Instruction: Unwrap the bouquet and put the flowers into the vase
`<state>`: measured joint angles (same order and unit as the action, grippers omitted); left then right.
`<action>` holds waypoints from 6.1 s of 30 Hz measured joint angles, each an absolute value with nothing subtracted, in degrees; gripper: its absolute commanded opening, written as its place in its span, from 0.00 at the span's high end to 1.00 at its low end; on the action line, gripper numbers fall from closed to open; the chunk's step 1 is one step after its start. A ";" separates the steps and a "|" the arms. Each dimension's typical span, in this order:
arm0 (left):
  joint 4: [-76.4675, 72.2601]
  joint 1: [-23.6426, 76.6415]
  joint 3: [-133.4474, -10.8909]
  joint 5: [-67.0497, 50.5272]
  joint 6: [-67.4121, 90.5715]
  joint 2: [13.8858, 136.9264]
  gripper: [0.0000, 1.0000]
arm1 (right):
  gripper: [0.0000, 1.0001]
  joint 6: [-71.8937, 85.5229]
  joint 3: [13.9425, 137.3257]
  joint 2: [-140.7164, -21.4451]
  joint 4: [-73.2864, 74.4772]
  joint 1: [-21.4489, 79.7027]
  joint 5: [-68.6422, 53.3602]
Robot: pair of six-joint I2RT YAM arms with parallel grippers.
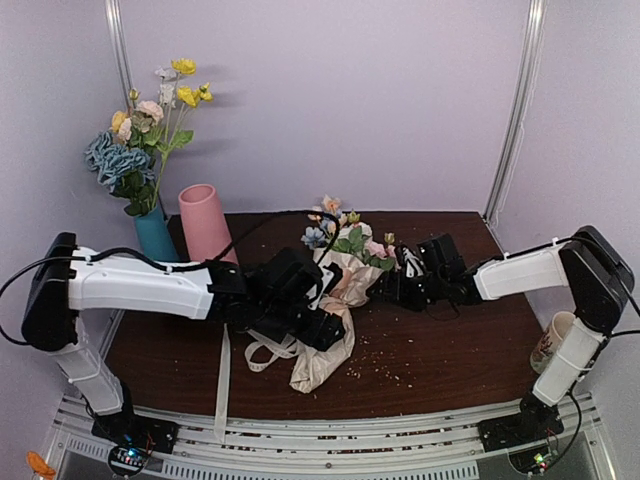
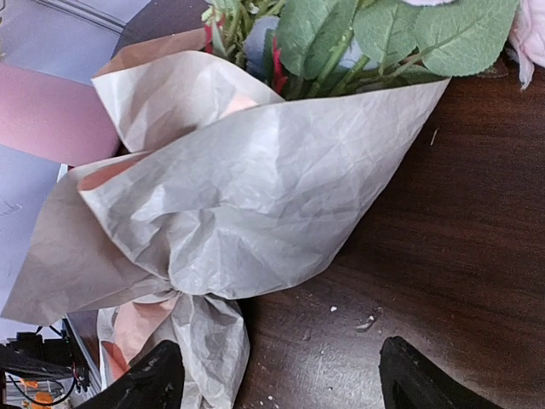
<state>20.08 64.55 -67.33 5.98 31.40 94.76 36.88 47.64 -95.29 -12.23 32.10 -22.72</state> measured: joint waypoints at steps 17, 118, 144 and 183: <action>6.96 64.82 -56.71 5.76 30.76 102.48 0.38 | 0.68 43.66 54.50 -111.48 -24.47 30.37 -33.15; -7.62 65.25 -57.54 15.62 16.64 102.61 1.00 | 1.00 40.49 41.10 -87.57 -10.17 30.50 -23.83; -7.57 64.05 -57.65 9.78 18.70 107.63 1.00 | 0.47 26.13 45.21 -83.42 2.13 38.83 -19.99; -16.86 61.91 -52.29 0.97 23.38 106.39 1.00 | 0.89 24.01 47.59 -96.55 -11.40 47.09 -16.73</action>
